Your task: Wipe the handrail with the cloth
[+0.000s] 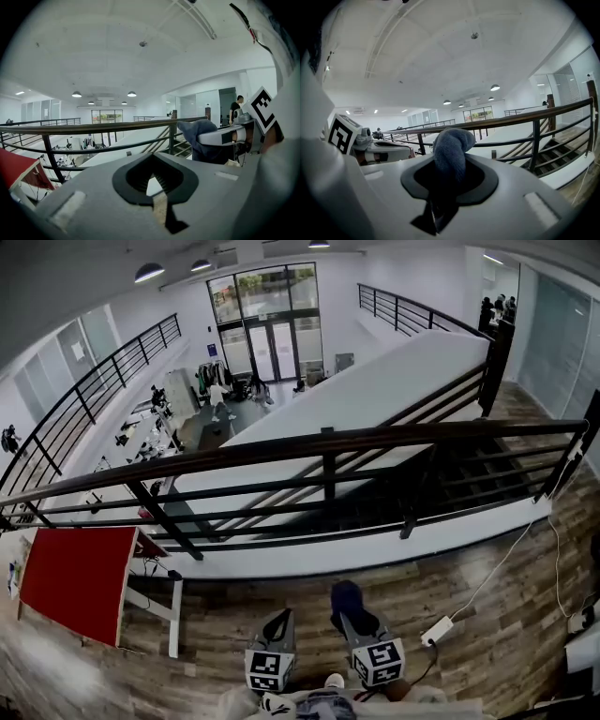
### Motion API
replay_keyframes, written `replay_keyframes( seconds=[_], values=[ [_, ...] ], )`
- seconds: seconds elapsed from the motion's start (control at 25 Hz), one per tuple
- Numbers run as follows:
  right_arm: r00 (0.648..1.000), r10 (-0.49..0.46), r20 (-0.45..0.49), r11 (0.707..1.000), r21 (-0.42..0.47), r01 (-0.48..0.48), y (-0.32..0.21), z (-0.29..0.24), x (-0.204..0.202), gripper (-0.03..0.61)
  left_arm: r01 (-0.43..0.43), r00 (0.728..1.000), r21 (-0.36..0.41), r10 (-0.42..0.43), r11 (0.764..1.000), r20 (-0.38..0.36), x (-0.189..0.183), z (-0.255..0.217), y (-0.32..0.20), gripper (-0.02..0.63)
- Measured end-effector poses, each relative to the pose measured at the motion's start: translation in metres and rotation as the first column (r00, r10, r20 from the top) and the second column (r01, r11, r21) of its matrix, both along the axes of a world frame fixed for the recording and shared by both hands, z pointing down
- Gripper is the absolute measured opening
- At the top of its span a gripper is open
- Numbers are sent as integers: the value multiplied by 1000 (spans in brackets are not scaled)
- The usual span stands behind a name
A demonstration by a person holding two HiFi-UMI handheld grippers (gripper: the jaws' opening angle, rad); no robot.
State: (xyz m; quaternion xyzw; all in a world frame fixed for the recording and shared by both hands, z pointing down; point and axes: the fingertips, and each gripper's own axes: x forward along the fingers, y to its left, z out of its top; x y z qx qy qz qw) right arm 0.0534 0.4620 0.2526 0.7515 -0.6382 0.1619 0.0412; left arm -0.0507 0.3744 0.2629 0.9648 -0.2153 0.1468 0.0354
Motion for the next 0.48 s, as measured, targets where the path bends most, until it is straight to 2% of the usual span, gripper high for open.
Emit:
replay_keyframes(
  seconds=[0.16,0.48],
  values=[
    [1000,4,5,1000,-5,-4,3,1,7,91,1,1000,-22,-1,1000,0,7,-6,5,3],
    [1000,27,12,1000,6,-27,2,2,15,91,-16,1000,-6,16,1000,18,11,1,-1,3]
  ],
)
